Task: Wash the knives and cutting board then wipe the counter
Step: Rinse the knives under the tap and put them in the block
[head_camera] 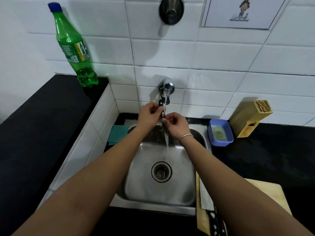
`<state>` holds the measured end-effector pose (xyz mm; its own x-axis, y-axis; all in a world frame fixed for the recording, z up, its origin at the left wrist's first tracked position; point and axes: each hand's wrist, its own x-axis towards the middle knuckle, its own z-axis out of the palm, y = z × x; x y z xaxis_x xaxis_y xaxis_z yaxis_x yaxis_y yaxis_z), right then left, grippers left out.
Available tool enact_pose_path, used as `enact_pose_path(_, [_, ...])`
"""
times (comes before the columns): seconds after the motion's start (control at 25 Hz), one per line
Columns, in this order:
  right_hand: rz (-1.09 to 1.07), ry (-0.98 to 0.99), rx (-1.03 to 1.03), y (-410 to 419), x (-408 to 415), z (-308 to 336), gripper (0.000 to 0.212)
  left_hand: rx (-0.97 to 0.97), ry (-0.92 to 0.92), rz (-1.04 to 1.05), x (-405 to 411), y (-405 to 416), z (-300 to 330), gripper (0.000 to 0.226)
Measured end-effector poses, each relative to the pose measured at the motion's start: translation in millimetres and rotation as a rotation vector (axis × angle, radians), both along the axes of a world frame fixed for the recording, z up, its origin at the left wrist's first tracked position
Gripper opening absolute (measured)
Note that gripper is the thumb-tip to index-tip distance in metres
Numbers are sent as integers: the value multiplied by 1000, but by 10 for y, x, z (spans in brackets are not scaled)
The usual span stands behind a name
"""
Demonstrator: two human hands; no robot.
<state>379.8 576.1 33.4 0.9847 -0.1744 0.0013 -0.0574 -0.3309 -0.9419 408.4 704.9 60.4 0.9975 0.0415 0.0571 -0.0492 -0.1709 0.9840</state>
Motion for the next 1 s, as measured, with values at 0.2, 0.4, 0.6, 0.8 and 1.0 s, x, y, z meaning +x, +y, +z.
enact_pose_path(0.2, [-76, -35, -159, 54, -12, 3, 32, 34, -14, -27, -5, -45, 26, 18])
enact_pose_path(0.4, [200, 32, 186, -15, -58, -102, 10, -52, 59, -308, -113, 117, -8, 21])
enact_pose_path(0.6, [258, 43, 252, -43, -59, -133, 15, -9, 29, -334, -107, 151, 19, 22])
enact_pose_path(0.8, [78, 26, 288, 30, -5, -66, 26, -90, 60, -79, 51, 7, 138, 20])
enact_pose_path(1.0, [121, 55, 286, -13, -104, -156, 27, -238, 163, 49, 145, -1, 165, 18])
